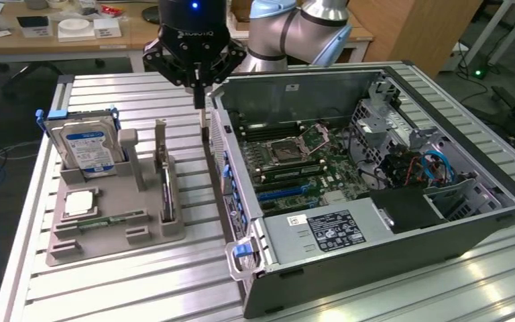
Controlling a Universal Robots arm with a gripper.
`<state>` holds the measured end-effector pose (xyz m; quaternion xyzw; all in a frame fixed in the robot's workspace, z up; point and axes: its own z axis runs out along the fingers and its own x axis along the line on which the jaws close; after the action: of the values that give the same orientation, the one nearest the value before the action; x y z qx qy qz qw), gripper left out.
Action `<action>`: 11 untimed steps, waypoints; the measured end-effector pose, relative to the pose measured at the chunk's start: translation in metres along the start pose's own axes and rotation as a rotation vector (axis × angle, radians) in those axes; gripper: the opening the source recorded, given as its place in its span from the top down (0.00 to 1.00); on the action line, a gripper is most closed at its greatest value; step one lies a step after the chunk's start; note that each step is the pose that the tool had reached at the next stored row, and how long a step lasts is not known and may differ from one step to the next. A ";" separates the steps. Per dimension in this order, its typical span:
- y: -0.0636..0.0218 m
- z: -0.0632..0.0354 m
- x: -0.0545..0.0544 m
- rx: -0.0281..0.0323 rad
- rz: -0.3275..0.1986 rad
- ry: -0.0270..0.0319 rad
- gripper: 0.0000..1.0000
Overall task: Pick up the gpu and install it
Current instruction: 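Reach for the gpu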
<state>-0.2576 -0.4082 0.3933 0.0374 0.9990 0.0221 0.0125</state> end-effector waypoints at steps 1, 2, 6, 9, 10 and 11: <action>-0.0002 -0.0001 0.001 0.0000 0.000 0.0000 0.90; -0.0005 -0.0001 0.003 -0.0001 0.000 0.0000 0.90; -0.0013 -0.0002 0.008 0.0000 0.000 0.0000 0.90; -0.0019 -0.0003 0.012 0.0000 0.000 -0.0001 0.90; -0.0021 -0.0004 0.013 -0.0001 0.000 0.0000 0.90; -0.0023 -0.0004 0.015 0.0000 0.000 0.0000 0.90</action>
<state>-0.2725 -0.4093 0.3933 0.0374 0.9990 0.0221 0.0125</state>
